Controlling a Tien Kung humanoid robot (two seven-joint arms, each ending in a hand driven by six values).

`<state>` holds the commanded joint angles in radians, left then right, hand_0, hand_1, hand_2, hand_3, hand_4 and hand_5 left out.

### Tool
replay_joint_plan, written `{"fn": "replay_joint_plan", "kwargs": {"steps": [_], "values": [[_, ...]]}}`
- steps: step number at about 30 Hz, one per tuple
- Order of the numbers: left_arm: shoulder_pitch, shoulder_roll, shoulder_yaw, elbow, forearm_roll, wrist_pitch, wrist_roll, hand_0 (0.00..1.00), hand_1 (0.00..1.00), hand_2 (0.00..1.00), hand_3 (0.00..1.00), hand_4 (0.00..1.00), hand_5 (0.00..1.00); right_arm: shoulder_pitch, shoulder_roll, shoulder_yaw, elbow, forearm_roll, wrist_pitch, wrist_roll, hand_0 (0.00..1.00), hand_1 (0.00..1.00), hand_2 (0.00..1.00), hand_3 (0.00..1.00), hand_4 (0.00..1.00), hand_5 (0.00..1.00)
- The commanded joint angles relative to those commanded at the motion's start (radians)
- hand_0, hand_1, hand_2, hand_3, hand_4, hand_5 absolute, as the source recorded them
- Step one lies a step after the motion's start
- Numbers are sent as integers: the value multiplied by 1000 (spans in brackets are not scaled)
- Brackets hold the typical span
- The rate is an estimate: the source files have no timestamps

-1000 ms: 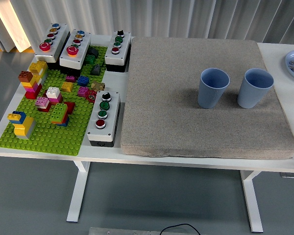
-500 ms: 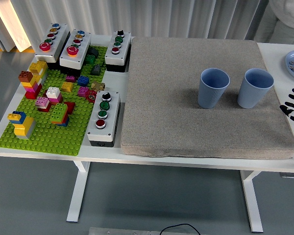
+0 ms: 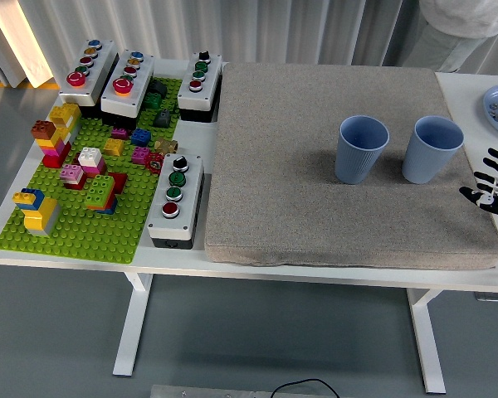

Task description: Pick cup pour cup place

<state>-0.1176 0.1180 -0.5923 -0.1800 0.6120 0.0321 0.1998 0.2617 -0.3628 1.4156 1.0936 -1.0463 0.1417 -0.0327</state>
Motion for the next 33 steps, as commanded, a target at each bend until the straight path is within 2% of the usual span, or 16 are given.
{"fn": "replay_joint_plan", "kwargs": {"steps": [16,33], "values": [[0,-3,0,0,3,-1,1,742,795,854,645,546,937,32,20,-21,-24,-4,-9,6,919,879,990,998,858,142],[0,-4,7,0,4,-3,3,742,794,853,644,546,938,103,55,-66,-56,2,-34,16,921,876,984,998,855,152]]}}
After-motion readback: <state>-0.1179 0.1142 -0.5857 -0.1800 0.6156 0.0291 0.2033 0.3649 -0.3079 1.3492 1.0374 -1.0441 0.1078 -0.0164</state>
